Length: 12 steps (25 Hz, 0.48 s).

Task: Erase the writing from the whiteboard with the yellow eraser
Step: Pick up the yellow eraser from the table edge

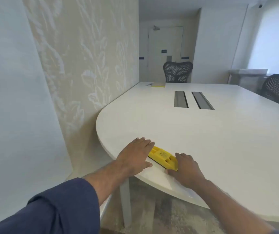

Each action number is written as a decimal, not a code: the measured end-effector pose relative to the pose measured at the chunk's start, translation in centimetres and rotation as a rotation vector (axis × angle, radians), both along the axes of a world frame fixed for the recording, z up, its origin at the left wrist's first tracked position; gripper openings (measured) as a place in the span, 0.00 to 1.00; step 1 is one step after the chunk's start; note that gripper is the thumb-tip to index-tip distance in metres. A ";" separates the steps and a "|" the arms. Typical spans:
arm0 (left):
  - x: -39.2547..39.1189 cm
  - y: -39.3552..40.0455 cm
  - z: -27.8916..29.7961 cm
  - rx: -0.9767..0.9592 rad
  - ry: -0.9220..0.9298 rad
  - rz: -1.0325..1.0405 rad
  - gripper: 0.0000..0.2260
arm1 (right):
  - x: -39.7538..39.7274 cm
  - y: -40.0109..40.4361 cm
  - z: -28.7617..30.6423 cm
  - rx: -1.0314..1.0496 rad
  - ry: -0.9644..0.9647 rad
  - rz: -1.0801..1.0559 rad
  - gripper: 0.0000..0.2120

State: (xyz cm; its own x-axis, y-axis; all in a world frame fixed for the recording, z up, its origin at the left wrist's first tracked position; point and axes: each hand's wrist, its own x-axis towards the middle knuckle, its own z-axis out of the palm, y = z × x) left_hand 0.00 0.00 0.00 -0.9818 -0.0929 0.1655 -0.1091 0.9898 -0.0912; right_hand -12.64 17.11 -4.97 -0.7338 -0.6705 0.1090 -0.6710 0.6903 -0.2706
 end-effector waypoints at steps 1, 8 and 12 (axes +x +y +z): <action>-0.7 0.2 -0.2 -0.004 -0.017 -0.001 0.35 | -0.3 -0.2 -0.3 0.002 -0.001 0.004 0.21; -3.3 -1.0 -2.2 -0.050 0.003 -0.020 0.37 | -1.5 -0.8 -0.5 -0.193 -0.039 0.155 0.22; -2.8 -2.3 -1.3 -0.005 0.041 0.052 0.27 | -1.2 -1.6 1.0 -0.273 0.004 0.252 0.25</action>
State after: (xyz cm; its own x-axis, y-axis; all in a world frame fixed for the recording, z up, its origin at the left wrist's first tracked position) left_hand -2.78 -2.33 -1.34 -0.9680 -0.1430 0.2062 -0.1644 0.9822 -0.0906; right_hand -13.83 15.54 -3.94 -0.5488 -0.7759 0.3111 -0.8120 0.4063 -0.4191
